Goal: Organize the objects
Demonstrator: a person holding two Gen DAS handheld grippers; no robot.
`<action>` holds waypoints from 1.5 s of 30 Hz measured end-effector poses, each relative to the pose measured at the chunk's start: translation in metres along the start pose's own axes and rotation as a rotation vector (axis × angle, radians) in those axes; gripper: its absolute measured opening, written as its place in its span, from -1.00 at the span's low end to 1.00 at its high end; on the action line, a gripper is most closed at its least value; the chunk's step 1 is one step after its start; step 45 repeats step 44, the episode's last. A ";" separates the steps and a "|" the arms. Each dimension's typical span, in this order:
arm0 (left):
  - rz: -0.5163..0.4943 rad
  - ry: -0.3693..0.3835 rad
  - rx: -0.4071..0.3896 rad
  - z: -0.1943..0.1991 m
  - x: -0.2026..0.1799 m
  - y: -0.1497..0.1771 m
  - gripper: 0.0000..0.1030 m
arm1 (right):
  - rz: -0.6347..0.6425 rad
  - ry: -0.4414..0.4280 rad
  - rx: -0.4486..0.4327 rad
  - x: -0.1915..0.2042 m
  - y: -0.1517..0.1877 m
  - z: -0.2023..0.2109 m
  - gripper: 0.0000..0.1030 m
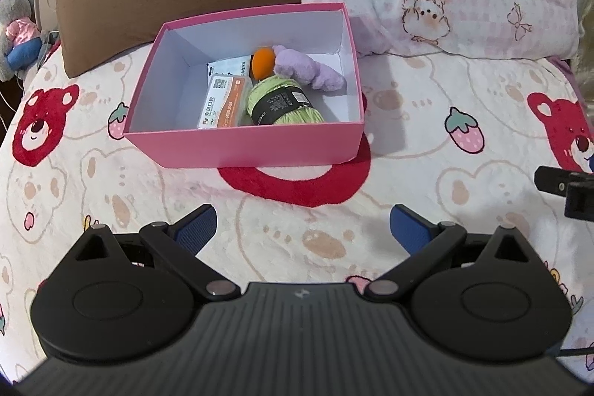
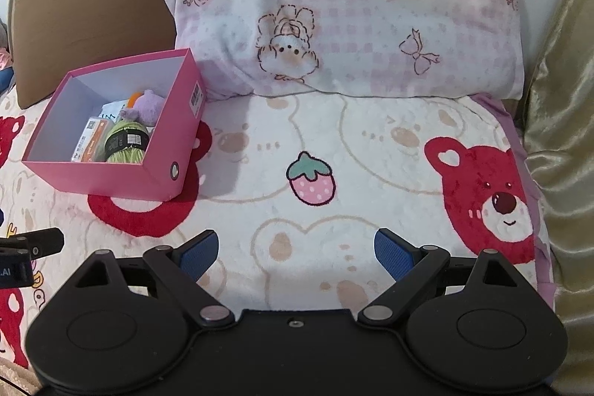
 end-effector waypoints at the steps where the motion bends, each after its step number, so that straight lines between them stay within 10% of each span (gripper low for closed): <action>1: 0.001 -0.001 0.001 0.000 0.000 0.000 0.97 | 0.002 0.000 -0.001 0.000 0.000 0.000 0.81; 45: -0.011 -0.039 0.017 0.000 0.001 -0.001 1.00 | 0.023 0.007 0.007 0.002 0.005 -0.001 0.81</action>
Point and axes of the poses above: each gripper's, at about its wrist camera, not at the fingertips, and z roughly against the way its jaws point, x to its left, y to its underside, the point moved 7 cm from there along -z, roughly the way its jaws point, and after that the axes turned 12 degrees about y, right-handed, at the moved point
